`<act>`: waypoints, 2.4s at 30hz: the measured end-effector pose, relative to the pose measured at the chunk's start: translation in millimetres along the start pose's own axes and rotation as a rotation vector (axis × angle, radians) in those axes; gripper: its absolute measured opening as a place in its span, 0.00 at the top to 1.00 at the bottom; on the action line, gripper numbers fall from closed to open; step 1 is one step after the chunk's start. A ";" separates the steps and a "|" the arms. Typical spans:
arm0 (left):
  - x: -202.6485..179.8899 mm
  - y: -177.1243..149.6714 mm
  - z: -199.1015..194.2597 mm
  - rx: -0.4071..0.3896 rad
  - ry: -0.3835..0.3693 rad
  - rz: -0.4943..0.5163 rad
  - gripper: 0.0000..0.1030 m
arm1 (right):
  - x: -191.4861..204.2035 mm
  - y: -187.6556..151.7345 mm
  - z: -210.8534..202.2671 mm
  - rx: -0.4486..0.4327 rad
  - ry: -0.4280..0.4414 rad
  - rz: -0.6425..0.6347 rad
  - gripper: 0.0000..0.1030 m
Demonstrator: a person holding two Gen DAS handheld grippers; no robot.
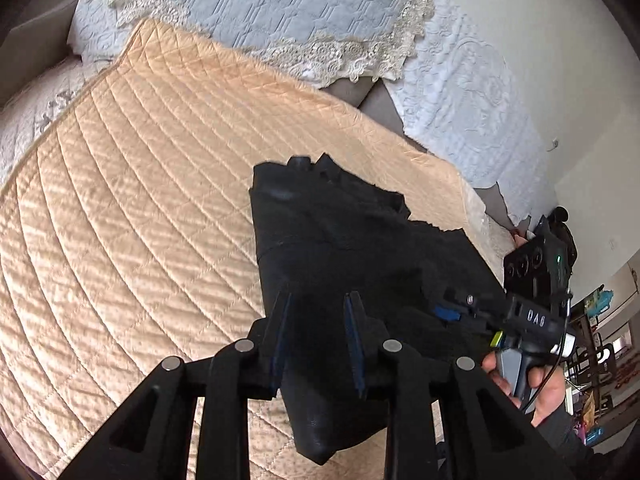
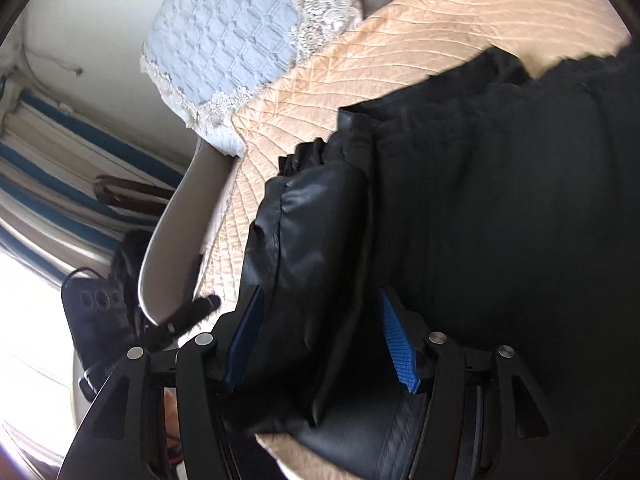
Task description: Fold large clothes
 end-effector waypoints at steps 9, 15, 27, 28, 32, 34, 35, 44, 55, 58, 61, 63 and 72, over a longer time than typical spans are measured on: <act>-22.6 2.1 4.1 -0.031 0.001 0.051 0.73 | 15.7 12.7 -37.1 -0.083 -0.033 -0.061 0.91; -54.3 -4.8 22.3 -0.002 -0.036 0.132 0.73 | -46.6 -4.9 -71.2 -0.123 -0.129 0.064 0.91; -51.5 -36.6 48.6 0.046 0.029 0.194 0.73 | -77.1 -24.4 -72.6 -0.096 -0.157 0.101 0.91; -51.8 -37.4 50.2 0.044 0.042 0.201 0.73 | -77.1 -22.3 -73.7 -0.095 -0.159 0.100 0.89; -58.8 -37.5 42.8 0.039 0.062 0.214 0.73 | -55.4 -8.5 -97.1 -0.140 -0.265 0.006 0.79; -63.9 -39.7 36.4 0.039 0.037 0.225 0.73 | -37.1 2.5 -108.3 -0.179 -0.249 -0.055 0.79; -67.1 -40.8 36.2 0.042 0.031 0.240 0.73 | -29.2 8.7 -108.1 -0.185 -0.239 -0.082 0.79; -69.0 -44.8 56.6 0.043 0.065 0.287 0.72 | -89.8 32.1 -32.3 -0.013 -0.365 -0.118 0.99; -71.1 -58.0 17.8 0.005 0.080 0.328 0.72 | -6.4 -12.7 -104.5 -0.117 -0.284 -0.277 0.92; -59.8 -70.0 15.0 0.018 0.094 0.304 0.72 | -6.2 -45.3 -83.8 -0.027 -0.322 -0.342 0.92; -49.4 -77.1 21.6 0.025 0.096 0.265 0.72 | -31.4 -55.7 -74.7 -0.008 -0.367 -0.310 0.95; -50.0 -78.2 23.4 0.015 0.104 0.263 0.72 | -36.9 -55.7 -75.6 -0.023 -0.380 -0.310 0.99; -50.0 -74.3 22.9 0.016 0.110 0.224 0.72 | -34.4 -60.1 -89.2 -0.055 -0.408 -0.250 0.97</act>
Point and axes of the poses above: each gripper's, at about its wrist camera, not at the fingertips, and z roughly the way its jaws point, x to its left, y to its top, the point moved 5 cm from there along z, roughly the way its jaws point, and after that the axes turned 7 degrees about -z, right-handed, at the moved point
